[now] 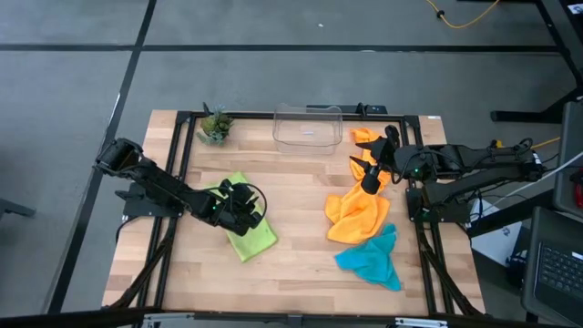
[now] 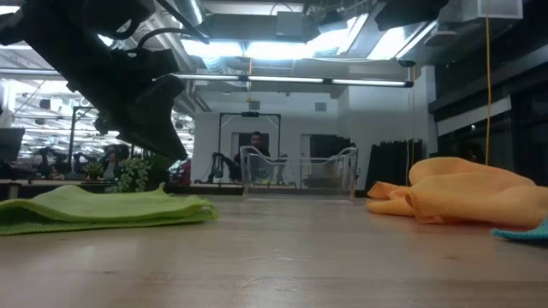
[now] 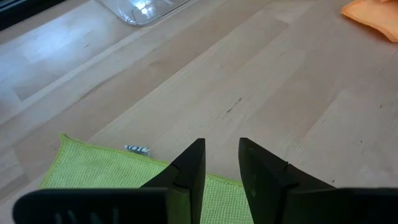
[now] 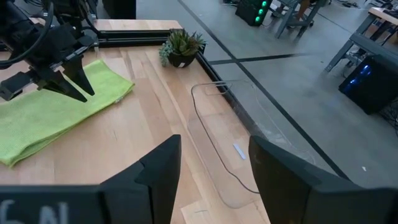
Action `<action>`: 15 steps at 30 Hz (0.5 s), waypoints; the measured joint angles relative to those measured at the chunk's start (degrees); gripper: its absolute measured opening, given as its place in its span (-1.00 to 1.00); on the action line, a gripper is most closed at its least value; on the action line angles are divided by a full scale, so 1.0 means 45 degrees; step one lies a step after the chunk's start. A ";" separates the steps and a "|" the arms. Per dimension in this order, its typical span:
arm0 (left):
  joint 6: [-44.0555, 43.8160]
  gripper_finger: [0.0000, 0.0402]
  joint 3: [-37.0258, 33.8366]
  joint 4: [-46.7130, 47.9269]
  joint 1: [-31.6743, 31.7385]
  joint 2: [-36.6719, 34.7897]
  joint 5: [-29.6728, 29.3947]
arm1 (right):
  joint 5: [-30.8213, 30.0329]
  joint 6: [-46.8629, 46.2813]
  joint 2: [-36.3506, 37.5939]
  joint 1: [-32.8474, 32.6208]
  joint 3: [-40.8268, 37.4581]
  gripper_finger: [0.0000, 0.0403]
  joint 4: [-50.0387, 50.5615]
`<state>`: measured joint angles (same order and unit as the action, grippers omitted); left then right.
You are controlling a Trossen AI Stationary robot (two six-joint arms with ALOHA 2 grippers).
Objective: Fold microfiber towels
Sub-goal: Fold the green microfiber cloth
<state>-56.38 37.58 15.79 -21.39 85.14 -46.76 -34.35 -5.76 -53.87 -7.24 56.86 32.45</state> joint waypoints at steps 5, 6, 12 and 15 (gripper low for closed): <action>0.0000 -0.55 0.0000 0.0000 0.0000 0.0000 0.0000 | -0.0005 0.0019 0.0000 0.0004 0.0000 -0.04 -0.0001; 0.0002 -0.55 0.0000 0.0000 0.0000 0.0000 0.0000 | -0.0005 0.0026 0.0000 0.0003 0.0000 -0.04 -0.0002; 0.0000 -0.55 0.0000 -0.0003 0.0000 0.0000 0.0180 | -0.0005 0.0065 0.0000 0.0003 0.0000 -0.04 0.0000; 0.0002 -0.55 0.0000 -0.0002 0.0000 0.0000 0.0623 | -0.0005 0.0075 0.0000 0.0002 0.0000 -0.04 0.0000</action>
<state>-56.37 37.58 15.78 -21.39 85.14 -43.96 -34.37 -5.42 -53.87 -7.23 56.86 32.45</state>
